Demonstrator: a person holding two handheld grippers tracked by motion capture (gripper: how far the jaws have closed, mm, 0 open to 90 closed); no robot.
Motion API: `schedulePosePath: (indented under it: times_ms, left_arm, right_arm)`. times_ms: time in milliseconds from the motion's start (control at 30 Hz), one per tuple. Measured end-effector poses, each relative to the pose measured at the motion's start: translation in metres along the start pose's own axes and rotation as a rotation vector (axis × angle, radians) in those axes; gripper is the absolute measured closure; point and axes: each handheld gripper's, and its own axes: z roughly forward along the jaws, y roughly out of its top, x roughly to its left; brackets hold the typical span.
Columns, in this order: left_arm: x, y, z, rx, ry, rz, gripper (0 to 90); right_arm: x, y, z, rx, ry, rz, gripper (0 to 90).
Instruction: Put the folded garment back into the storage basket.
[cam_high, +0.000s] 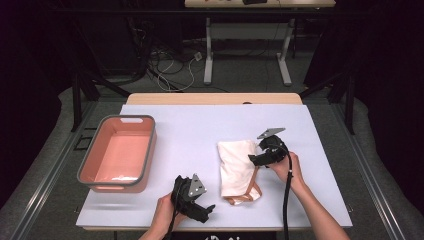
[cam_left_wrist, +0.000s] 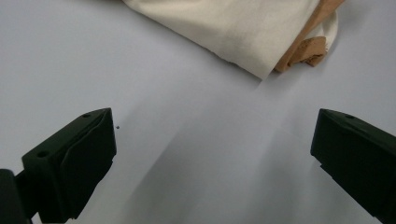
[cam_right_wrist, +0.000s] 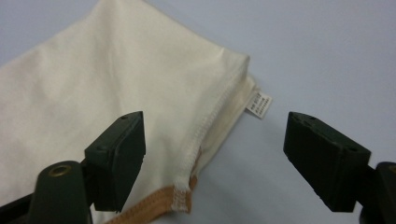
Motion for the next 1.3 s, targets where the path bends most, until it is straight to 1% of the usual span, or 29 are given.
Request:
schedulePosePath:
  times_ms: [133,167,267,300,333,400,433,467,533,600,633,700,733,800,833,900,967,1000,1033,1067,1100,1133,1200,1300]
  left_arm:
    - [-0.004,0.004,0.001,-0.013,-0.009,-0.011,1.8]
    - [-0.006,0.005,0.001,-0.019,-0.005,-0.007,2.7]
    - [-0.012,0.010,0.004,-0.037,-0.018,0.001,10.1]
    - [-0.013,0.011,0.006,-0.035,-0.026,0.011,11.8]
    - [-0.016,0.013,0.009,-0.031,-0.028,0.015,12.4]
    - [-0.020,0.016,0.013,-0.033,-0.032,0.026,15.3]
    - [-0.022,0.017,0.015,-0.031,-0.031,0.034,15.5]
    - [-0.024,0.019,0.017,-0.033,-0.026,0.041,15.6]
    - [-0.027,0.021,0.021,-0.031,-0.027,0.041,17.4]
    - [-0.030,0.023,0.024,-0.032,-0.028,0.044,21.4]
    - [-0.031,0.024,0.025,-0.029,-0.026,0.046,25.2]
    - [-0.031,0.024,0.027,-0.029,-0.043,0.039,30.3]
    - [-0.032,0.024,0.028,-0.027,-0.043,0.036,33.9]
    - [-0.033,0.025,0.030,-0.028,-0.043,0.038,35.6]
    - [-0.034,0.025,0.031,-0.028,-0.037,0.036,37.5]
    - [-0.035,0.026,0.032,-0.032,-0.031,0.033,41.0]
    - [-0.035,0.026,0.034,-0.034,-0.023,0.025,44.9]
    - [-0.035,0.025,0.035,-0.031,-0.026,0.018,46.6]
    - [-0.035,0.025,0.035,-0.036,-0.038,0.010,49.3]
    - [-0.034,0.025,0.035,-0.038,-0.037,0.005,51.0]
    - [-0.034,0.024,0.036,-0.039,-0.046,0.001,52.5]
    - [-0.035,0.024,0.036,-0.040,-0.048,0.000,55.7]
    - [-0.035,0.023,0.036,-0.049,-0.056,0.000,59.3]
    - [-0.036,0.021,0.035,-0.059,-0.055,0.006,66.4]
  right_arm:
    - [-0.002,0.007,0.008,-0.007,0.014,0.021,24.0]
    - [-0.002,0.009,0.011,-0.006,0.005,0.015,24.7]
    - [-0.003,0.013,0.016,-0.004,0.017,0.024,28.0]
    - [-0.005,0.015,0.017,-0.007,0.024,0.029,28.5]
    - [-0.006,0.016,0.018,-0.013,0.022,0.035,28.6]
    - [-0.008,0.018,0.022,-0.013,0.035,0.046,28.6]
    - [-0.009,0.019,0.024,-0.010,0.027,0.045,28.7]
    - [-0.009,0.019,0.027,-0.005,0.032,0.042,28.4]
    - [-0.009,0.019,0.032,0.007,0.027,0.037,27.7]
    - [-0.011,0.019,0.038,0.014,0.033,0.042,26.7]
    - [-0.012,0.019,0.041,0.023,0.036,0.048,26.0]
    - [-0.014,0.020,0.044,0.014,0.038,0.065,25.9]
    - [-0.016,0.021,0.045,0.018,0.043,0.069,25.8]
    - [-0.016,0.021,0.048,0.034,0.050,0.071,25.5]
    - [-0.016,0.020,0.050,0.040,0.056,0.081,25.5]
    - [-0.016,0.018,0.052,0.042,0.059,0.087,25.5]
    - [-0.015,0.019,0.052,0.046,0.051,0.089,28.6]
    - [-0.015,0.019,0.052,0.046,0.052,0.089,30.8]
    - [-0.014,0.019,0.051,0.045,0.053,0.090,34.6]
    - [-0.013,0.019,0.051,0.039,0.054,0.086,39.3]
    - [-0.012,0.018,0.050,0.033,0.053,0.084,43.0]
    - [-0.011,0.018,0.049,0.034,0.055,0.086,47.6]
    - [-0.010,0.016,0.047,0.024,0.063,0.089,56.8]
    - [-0.009,0.013,0.045,0.016,0.080,0.114,68.8]
